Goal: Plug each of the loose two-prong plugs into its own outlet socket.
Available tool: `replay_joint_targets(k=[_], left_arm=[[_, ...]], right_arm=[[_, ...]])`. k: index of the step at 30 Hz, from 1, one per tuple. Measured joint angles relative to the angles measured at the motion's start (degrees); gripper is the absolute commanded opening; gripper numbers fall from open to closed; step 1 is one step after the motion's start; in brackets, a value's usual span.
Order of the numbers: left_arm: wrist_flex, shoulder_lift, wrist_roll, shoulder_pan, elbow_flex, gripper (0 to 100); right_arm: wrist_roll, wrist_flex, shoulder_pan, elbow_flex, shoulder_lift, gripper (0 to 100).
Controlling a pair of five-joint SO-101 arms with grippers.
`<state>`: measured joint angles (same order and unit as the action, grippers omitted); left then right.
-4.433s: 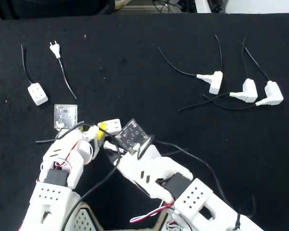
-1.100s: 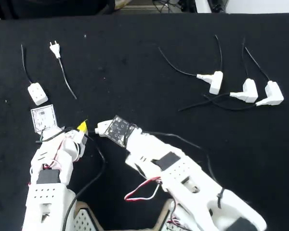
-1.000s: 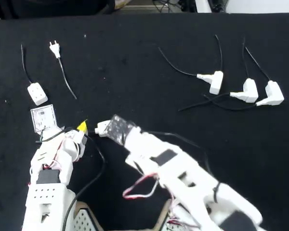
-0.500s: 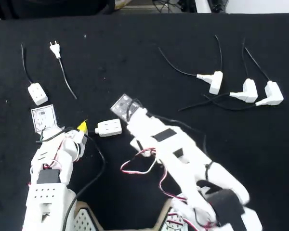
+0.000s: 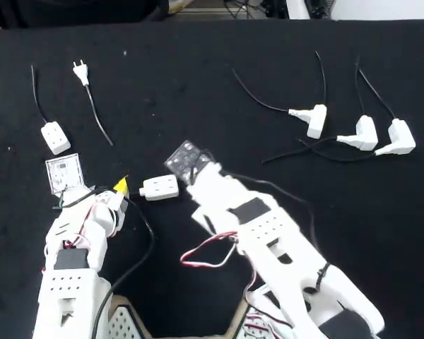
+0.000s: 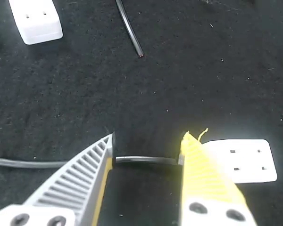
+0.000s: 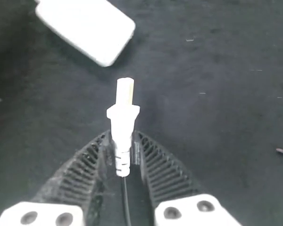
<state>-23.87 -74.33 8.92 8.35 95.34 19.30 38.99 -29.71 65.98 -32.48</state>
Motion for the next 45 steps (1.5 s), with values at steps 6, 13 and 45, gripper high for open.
replay_joint_targets(k=[6, 13, 45], left_arm=[[0.00, 0.00, 0.00, 0.00, 0.00, 23], [0.00, 0.00, 0.00, 0.00, 0.00, 23], [0.00, 0.00, 0.00, -1.49, 0.00, 23]], right_arm=[[-0.70, 0.35, -1.67, 0.00, 0.00, 1.0], [-0.70, 0.35, -1.93, 0.00, 0.35, 1.1], [-3.69, 3.87, -6.68, 0.00, 0.35, 9.5]])
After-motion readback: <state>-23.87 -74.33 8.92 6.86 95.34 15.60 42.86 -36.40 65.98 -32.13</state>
